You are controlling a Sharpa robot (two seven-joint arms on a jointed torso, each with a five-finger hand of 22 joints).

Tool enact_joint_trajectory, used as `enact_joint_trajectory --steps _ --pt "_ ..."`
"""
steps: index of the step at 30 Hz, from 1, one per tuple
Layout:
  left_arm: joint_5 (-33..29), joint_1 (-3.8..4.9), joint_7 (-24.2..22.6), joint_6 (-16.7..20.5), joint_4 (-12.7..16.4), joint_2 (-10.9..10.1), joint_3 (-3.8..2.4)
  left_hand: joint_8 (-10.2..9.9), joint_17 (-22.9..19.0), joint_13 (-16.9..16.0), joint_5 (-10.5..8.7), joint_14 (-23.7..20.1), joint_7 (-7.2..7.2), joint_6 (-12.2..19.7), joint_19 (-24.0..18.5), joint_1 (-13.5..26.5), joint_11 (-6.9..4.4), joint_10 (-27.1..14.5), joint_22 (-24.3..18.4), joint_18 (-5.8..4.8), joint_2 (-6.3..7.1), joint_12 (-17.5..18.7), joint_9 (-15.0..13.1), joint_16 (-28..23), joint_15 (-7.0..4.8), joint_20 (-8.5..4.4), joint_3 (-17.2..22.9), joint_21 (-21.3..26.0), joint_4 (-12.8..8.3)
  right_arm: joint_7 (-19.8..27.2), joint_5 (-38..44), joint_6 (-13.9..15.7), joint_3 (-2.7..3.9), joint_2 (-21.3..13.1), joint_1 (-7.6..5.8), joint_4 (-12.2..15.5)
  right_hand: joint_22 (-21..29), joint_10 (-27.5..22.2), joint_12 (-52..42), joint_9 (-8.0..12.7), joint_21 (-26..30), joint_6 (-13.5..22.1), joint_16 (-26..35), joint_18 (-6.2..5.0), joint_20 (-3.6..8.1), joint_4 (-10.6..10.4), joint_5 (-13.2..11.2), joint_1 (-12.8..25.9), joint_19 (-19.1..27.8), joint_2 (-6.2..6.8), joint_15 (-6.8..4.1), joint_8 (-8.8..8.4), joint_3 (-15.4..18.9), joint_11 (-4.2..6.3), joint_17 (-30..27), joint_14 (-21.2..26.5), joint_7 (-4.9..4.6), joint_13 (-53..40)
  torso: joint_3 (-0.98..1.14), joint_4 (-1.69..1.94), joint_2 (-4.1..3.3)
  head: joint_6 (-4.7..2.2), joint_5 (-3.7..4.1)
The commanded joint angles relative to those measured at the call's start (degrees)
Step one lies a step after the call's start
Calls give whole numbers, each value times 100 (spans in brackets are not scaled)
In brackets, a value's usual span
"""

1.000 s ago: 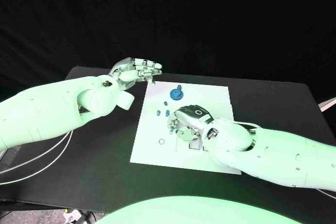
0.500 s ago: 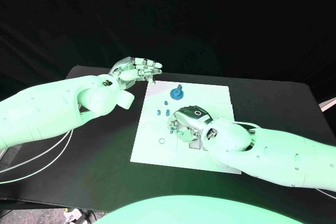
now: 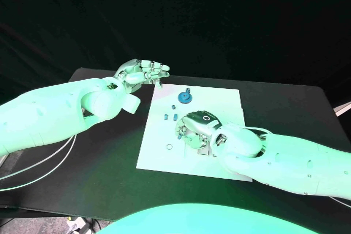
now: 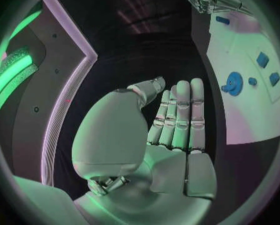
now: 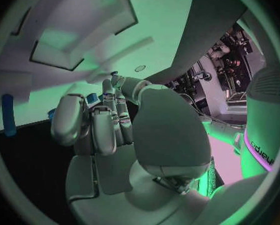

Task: Assemble the parts on the task board

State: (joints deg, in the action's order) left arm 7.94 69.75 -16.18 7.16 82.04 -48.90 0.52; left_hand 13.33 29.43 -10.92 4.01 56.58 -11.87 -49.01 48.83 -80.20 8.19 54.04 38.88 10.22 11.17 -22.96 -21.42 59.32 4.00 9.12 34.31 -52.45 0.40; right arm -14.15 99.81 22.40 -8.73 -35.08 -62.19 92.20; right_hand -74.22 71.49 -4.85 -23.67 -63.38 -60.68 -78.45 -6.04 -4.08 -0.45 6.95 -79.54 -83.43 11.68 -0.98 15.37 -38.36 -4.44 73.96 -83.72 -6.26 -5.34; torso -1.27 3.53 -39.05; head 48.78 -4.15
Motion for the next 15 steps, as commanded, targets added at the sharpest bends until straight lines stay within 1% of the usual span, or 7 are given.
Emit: enact_joint_trajectory --steps 1,7,12,15 --pt "-7 3 -1 -19 7 7 -4 51 -56 62 112 -34 -21 82 34 91 14 -119 -85 33 -26 -21 10 -52 2 21 -121 107 53 -3 16 -67 -5 16 8 -4 -584 282 -43 -207 -91 -72 21 156 26 78 91 200 -127 -150 -76 72 -294 154 35 -319 -62 -88 0 0 1 0 -3" --pt "-7 3 4 -19 10 5 -4 51 -56 62 112 -34 -21 82 34 91 14 -119 -85 33 -26 -21 10 -52 2 21 -121 107 53 -1 16 -197 -15 64 11 -24 -591 258 6 -228 -87 -44 18 158 19 87 78 302 -121 -141 -62 58 -259 136 31 -319 -80 -82 -2 -1 -2 -2 6" --pt "-7 3 9 -18 13 2 -4 53 -57 63 112 -36 -21 87 37 87 14 -125 -93 34 -27 -23 10 -53 2 23 -124 117 54 -3 16 -278 -27 109 26 -54 -599 244 50 -265 -82 -37 8 158 9 90 66 426 -114 -106 -53 62 -146 132 30 -320 -74 -81 -4 5 -2 2 7" --pt "-7 4 13 -17 13 1 -4 53 -57 63 112 -36 -21 87 37 87 14 -125 -93 34 -27 -23 10 -53 2 23 -124 117 54 2 9 -280 -33 125 35 -68 -597 207 88 -273 -63 5 7 155 1 79 65 504 -108 -82 -44 37 -67 120 23 -318 -78 -74 -2 4 1 8 5"
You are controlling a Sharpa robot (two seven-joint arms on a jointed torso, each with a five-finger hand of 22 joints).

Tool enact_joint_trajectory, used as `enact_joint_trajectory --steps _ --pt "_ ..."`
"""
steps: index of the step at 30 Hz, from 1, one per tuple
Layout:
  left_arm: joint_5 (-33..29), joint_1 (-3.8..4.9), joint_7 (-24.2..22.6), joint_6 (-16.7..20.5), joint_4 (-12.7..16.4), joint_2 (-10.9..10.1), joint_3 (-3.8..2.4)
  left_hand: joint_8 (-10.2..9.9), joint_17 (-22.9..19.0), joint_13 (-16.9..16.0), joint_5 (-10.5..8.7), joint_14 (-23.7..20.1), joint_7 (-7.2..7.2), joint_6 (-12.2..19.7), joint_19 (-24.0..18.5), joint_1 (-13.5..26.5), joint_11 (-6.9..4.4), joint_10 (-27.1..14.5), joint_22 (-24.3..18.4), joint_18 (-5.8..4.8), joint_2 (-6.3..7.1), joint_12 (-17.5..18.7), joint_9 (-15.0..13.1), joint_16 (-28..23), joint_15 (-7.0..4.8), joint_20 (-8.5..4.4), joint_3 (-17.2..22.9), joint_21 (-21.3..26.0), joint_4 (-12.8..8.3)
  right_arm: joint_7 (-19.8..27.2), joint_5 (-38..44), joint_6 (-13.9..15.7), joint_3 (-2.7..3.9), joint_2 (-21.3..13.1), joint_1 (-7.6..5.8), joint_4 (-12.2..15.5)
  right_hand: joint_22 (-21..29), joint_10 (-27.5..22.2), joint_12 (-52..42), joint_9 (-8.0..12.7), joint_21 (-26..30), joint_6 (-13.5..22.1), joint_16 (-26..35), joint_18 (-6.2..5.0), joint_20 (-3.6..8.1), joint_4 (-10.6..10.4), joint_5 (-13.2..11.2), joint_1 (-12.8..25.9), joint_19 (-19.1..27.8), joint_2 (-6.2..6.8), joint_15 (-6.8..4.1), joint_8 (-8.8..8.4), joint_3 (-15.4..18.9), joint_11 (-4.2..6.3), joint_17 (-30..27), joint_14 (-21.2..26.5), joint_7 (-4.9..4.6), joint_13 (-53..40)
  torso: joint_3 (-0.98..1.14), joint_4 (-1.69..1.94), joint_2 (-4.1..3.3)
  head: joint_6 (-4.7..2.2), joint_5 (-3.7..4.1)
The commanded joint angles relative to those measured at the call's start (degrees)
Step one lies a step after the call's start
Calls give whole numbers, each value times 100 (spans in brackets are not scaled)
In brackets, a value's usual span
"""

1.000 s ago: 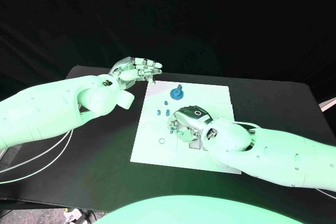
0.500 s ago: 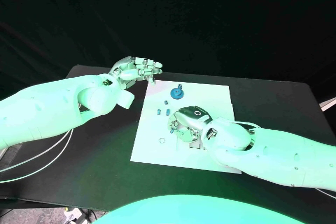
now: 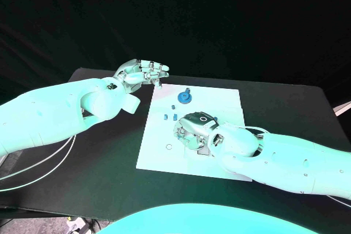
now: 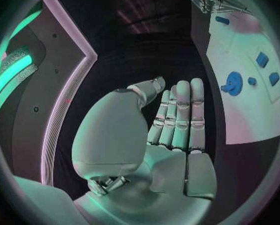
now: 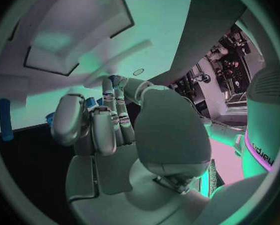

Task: Assemble the parts on the task board

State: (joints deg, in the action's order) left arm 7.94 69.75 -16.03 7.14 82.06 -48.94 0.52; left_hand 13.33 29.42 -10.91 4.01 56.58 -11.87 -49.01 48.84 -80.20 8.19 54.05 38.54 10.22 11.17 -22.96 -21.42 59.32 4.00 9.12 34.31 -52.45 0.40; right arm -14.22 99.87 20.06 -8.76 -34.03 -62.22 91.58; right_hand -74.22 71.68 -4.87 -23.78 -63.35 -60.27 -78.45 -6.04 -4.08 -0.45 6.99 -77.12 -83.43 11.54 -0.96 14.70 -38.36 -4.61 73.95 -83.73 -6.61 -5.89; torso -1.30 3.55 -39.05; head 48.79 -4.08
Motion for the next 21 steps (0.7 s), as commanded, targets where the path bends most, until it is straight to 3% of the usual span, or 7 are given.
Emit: enact_joint_trajectory --steps 1,10,15,21 --pt "-7 4 0 -15 11 5 -4 53 -56 62 112 -36 -21 87 37 87 14 -126 -59 33 -27 -23 10 -53 2 23 -124 117 54 11 -1 -36 -30 23 38 -9 -590 153 110 -256 -41 8 10 152 -4 65 64 305 -102 -46 -35 75 -39 124 17 -316 -55 -13 1 -1 2 7 -2" --pt "-7 4 18 -22 7 2 -4 53 -56 62 112 -36 -21 87 37 87 14 -126 -59 33 -27 -23 10 -53 2 23 -124 117 54 2 -23 188 -34 -23 43 -5 -443 -618 128 -159 388 390 34 94 -130 33 76 454 10 161 122 -234 35 -71 -64 -277 -196 150 3 -7 6 -5 -2" --pt "-7 4 26 -28 5 -2 -4 53 -56 62 112 -36 -21 87 37 87 14 -126 -59 33 -27 -23 10 -53 2 23 -124 117 54 -9 -24 287 -35 -101 43 63 -303 -941 95 -119 759 537 149 32 -177 80 75 410 108 238 165 -362 114 -113 -238 -194 -211 196 7 -9 4 -32 4" --pt "-7 4 34 -37 -4 -11 -4 53 -56 62 112 -36 -21 87 37 87 14 -126 -59 33 -27 -23 10 -53 2 23 -124 117 54 -39 -18 364 -33 -262 37 229 -139 -1260 40 -64 1161 722 292 -28 -215 88 83 354 202 278 192 -521 358 -151 -458 -100 -150 202 8 -12 4 -54 16"
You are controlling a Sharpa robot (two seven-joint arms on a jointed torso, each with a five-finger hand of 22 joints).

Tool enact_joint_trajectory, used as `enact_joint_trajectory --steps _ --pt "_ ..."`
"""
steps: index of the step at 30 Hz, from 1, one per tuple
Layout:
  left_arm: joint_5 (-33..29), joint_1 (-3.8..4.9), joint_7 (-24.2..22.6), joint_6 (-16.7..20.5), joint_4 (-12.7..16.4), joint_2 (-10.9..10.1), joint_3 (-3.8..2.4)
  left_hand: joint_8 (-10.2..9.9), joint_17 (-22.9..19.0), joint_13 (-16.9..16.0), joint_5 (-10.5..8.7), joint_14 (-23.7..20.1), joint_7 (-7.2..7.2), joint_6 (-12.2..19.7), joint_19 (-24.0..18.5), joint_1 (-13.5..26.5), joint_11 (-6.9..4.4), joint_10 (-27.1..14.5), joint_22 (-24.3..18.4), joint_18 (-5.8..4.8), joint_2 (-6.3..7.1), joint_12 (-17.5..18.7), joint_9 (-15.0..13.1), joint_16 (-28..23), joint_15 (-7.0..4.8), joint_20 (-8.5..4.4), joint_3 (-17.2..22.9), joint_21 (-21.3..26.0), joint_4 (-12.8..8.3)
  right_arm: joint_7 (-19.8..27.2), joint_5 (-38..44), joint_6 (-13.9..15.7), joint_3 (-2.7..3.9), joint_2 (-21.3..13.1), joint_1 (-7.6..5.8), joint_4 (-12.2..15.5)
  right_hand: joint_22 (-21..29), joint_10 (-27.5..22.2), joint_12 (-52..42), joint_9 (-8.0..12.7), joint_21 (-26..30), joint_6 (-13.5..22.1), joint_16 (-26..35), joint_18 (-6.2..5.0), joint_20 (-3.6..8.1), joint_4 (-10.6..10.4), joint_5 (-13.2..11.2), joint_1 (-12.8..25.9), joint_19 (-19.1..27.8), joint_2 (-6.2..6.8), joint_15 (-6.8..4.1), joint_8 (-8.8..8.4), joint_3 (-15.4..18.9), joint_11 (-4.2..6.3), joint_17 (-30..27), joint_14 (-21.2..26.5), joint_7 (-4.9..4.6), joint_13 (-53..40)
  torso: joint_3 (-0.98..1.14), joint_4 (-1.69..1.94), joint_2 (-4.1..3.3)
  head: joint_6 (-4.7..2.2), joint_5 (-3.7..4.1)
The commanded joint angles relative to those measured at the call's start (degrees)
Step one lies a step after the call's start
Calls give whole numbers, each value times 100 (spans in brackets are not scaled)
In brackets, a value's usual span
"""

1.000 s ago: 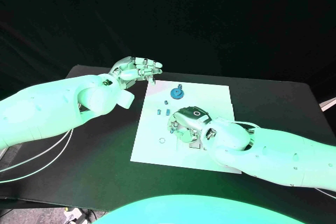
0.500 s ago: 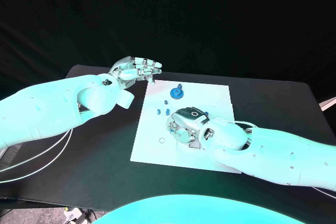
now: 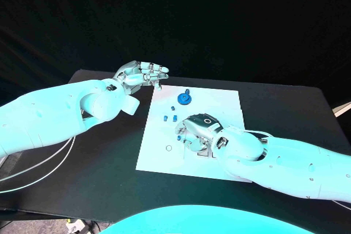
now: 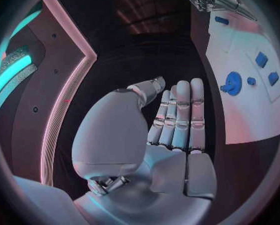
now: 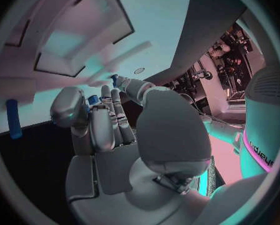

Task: Assemble the parts on the task board

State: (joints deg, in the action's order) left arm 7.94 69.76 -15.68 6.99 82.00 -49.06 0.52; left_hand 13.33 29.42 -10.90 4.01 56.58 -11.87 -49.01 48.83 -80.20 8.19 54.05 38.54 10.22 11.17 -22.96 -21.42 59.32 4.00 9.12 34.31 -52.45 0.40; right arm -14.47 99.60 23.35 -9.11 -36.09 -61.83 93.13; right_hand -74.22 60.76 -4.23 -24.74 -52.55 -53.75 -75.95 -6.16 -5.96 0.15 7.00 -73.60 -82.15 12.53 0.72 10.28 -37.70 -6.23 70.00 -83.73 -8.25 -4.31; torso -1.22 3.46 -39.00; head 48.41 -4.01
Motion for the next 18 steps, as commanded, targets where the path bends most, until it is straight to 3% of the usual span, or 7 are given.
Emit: enact_joint_trajectory --steps 1,11,18 --pt "-7 3 -1 -24 0 -2 -4 56 -59 62 113 -40 -22 92 42 76 15 -131 -69 34 -31 -28 10 -57 3 24 -126 131 52 -21 11 55 3 -98 -7 118 -115 -226 -58 43 127 90 48 -21 -35 18 86 -19 79 180 27 -109 394 6 -80 -91 17 40 1 -3 0 -20 14" --pt "-7 3 11 -45 -8 -33 -3 56 -59 62 113 -40 -22 92 42 76 15 -131 -69 34 -31 -28 10 -57 3 24 -126 131 52 -102 -84 171 70 -777 -223 610 -93 -329 -197 72 141 76 28 -21 -41 -42 102 -103 54 151 29 -168 707 8 -92 -95 27 29 -1 -21 -2 -94 104" --pt "-9 2 -2 -132 3 -52 -1 60 -62 63 107 -44 -23 95 46 80 16 -133 -79 33 -23 -34 10 -60 5 26 -138 144 56 -43 -196 248 141 -1239 -490 623 -247 -258 -377 93 -277 -18 -200 44 -17 -109 104 -165 -94 106 -1 -186 768 42 173 -222 13 17 -4 -46 8 -167 203"
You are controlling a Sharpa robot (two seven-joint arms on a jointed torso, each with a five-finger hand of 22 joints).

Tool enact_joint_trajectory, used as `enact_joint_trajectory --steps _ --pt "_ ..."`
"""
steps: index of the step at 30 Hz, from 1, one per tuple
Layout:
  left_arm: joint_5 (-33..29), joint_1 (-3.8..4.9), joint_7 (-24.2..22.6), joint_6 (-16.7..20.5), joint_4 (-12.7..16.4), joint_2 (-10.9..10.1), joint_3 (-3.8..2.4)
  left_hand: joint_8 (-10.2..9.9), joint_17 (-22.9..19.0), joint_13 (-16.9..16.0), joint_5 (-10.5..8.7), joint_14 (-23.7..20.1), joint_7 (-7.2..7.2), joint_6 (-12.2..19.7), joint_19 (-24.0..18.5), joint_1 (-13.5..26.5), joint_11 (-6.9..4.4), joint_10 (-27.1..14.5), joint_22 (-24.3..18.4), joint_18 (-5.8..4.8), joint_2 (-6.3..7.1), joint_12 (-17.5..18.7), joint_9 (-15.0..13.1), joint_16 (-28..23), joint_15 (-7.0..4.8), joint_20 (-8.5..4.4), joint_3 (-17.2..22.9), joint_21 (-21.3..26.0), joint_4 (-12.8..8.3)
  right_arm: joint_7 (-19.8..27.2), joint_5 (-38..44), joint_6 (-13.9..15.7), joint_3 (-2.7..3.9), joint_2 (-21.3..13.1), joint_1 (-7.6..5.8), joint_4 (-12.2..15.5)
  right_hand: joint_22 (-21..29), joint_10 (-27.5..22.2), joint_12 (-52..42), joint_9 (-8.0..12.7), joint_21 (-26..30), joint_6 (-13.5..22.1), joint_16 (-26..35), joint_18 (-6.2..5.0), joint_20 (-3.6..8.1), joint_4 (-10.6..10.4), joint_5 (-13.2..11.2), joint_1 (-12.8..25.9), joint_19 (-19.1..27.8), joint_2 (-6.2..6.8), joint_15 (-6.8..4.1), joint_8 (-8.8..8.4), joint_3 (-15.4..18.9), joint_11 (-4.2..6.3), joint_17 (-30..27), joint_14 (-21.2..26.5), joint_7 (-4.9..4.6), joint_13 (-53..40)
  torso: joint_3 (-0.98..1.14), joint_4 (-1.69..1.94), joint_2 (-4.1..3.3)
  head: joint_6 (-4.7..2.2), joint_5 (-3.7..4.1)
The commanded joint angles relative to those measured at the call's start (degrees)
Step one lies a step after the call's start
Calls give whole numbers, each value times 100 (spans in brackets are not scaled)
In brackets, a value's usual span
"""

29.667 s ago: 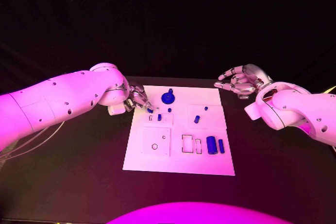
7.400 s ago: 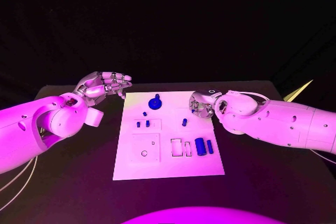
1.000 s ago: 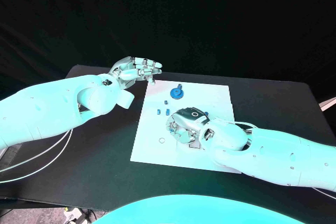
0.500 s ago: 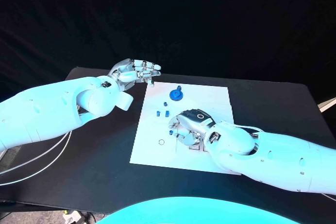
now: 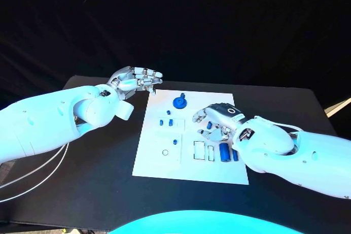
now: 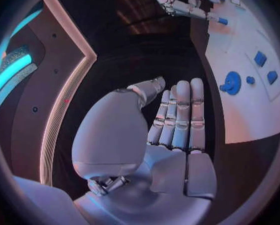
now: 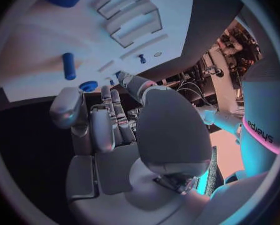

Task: Assemble the parts on the task board

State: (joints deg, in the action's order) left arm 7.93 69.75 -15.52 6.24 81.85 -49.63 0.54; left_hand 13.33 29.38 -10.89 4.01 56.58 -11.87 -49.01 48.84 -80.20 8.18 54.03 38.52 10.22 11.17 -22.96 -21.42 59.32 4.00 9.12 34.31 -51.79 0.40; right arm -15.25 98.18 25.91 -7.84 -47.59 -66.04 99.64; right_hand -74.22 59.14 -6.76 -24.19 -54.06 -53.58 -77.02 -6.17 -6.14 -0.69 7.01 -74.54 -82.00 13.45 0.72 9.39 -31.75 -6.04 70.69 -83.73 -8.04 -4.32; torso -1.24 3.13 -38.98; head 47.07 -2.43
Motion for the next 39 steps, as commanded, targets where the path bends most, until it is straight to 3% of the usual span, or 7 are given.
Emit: enact_joint_trajectory --steps 1,5,8,15,24,30,39 --pt "-5 2 -13 -60 18 3 -2 61 -58 62 106 -46 -23 97 45 84 17 -132 -80 33 -18 -35 10 -61 6 27 -143 84 58 46 -85 -40 19 -134 -104 -61 -253 -96 -130 40 -142 -35 -99 47 3 -29 103 -67 -114 20 -1 -100 180 24 109 -226 -9 20 -3 -16 7 -38 53" --pt "1 2 6 -45 17 1 1 62 -59 62 106 -47 -23 98 46 90 18 -133 -84 32 -16 -37 10 -61 7 29 -149 88 63 64 -180 -238 31 -229 -190 -245 -261 -204 -163 74 -155 12 -130 53 7 -95 107 -71 -139 70 3 -169 391 16 125 -246 31 41 -5 -20 9 -70 87" --pt "0 2 4 -50 19 0 2 62 -59 62 106 -47 -23 98 46 90 18 -133 -84 32 -16 -37 10 -61 7 29 -149 88 63 76 -220 -377 34 -241 -213 -352 -239 -330 -204 105 -94 27 -113 48 -5 -170 118 -194 -129 28 19 -227 667 -4 82 -231 37 53 -7 -13 3 -81 102" --pt "-1 1 24 -39 17 2 5 66 -60 62 107 -48 -22 97 48 94 17 -131 -90 32 -22 -42 9 -62 8 30 -151 97 70 107 -260 -575 33 -162 -228 -586 -247 -306 -316 133 -108 8 -125 48 -6 -266 123 -324 -140 -38 13 -269 842 9 77 -233 39 41 -4 1 -6 -73 125" --pt "-4 1 22 -45 11 -1 6 69 -60 61 108 -48 -21 96 50 91 16 -129 -94 34 -25 -46 8 -61 7 30 -152 103 71 182 -291 -692 20 -8 -208 -748 -298 -3 -448 160 -234 -105 -95 65 29 -326 118 -401 -199 -62 -46 -281 673 88 13 -226 -10 47 -8 -3 -3 -43 120" --pt "-4 1 24 -47 9 2 6 69 -60 61 108 -48 -21 96 50 91 16 -129 -94 34 -25 -46 8 -61 7 30 -152 103 71 209 -335 -751 13 90 -187 -844 -333 267 -363 172 -304 -270 -101 78 95 -378 115 -384 -235 -38 -124 -269 279 133 3 -241 -3 61 -7 2 -3 -20 118" --pt "-4 1 38 -34 4 0 7 72 -61 61 110 -47 -21 95 53 86 15 -128 -98 35 -32 -50 8 -61 6 30 -150 107 72 199 -366 -865 3 147 -149 -904 -384 583 -232 140 -397 -460 -112 99 113 -388 101 -300 -265 45 -124 -217 -99 159 -9 -251 5 57 -4 -8 -4 3 111"
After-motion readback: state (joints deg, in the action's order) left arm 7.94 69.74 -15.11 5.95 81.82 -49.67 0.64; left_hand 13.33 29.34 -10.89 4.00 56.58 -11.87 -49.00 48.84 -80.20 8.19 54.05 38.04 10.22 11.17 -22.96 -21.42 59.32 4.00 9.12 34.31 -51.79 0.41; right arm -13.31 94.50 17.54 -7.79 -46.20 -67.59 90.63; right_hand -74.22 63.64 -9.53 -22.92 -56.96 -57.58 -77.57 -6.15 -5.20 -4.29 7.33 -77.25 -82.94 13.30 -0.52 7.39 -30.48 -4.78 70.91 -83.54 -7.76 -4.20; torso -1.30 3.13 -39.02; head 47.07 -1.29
